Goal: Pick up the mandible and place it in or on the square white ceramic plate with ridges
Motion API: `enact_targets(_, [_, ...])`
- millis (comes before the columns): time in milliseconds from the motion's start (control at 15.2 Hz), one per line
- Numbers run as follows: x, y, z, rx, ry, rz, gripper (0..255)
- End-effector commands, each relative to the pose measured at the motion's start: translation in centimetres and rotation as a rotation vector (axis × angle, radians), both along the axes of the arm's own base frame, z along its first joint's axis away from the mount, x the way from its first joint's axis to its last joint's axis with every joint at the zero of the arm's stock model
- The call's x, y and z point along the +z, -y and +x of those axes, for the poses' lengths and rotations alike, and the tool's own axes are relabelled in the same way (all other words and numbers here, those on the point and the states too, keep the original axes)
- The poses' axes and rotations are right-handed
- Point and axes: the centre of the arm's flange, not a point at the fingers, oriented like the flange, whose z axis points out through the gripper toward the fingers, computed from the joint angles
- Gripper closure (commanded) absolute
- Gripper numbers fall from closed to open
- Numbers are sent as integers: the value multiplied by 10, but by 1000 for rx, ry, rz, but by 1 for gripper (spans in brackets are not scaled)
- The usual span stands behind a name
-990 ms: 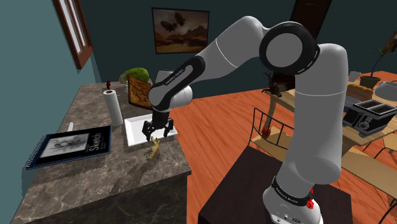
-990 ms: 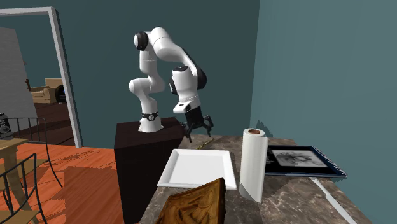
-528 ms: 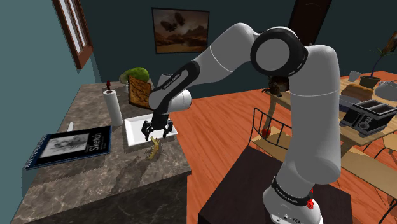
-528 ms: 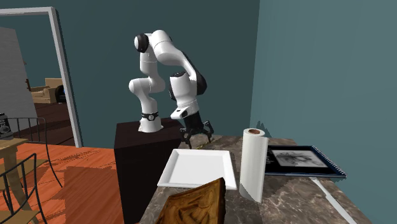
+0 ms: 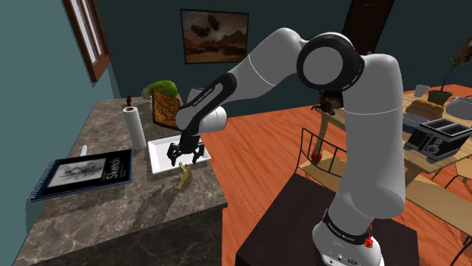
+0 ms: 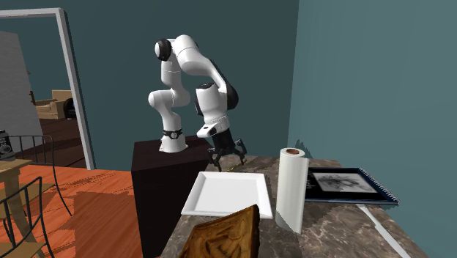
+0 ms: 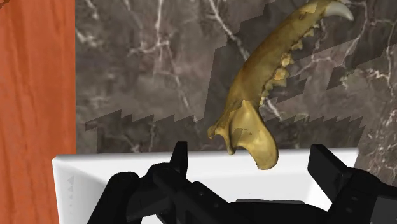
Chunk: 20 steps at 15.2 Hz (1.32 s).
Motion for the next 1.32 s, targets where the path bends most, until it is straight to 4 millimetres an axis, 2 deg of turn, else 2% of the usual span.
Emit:
enact_targets(0, [-14,-2,-2,7,-15,-3,0])
enact_targets(66, [-14,-2,-2,7,-15,-3,0])
enact_targets(132, [-15,-1,-2,7,-15,-3,255])
enact_targets(462, [-14,0,-5,7,-15,-3,255])
enact_targets(528, [-8,-1,-3,7,-15,-3,255])
enact_targets(660, [-9,4,-3,7,-16,-3,255])
enact_targets(726, [-14,-2,-2,7,-15,-3,255])
enact_targets(1254, [28,-2,-2,7,-15,-3,255])
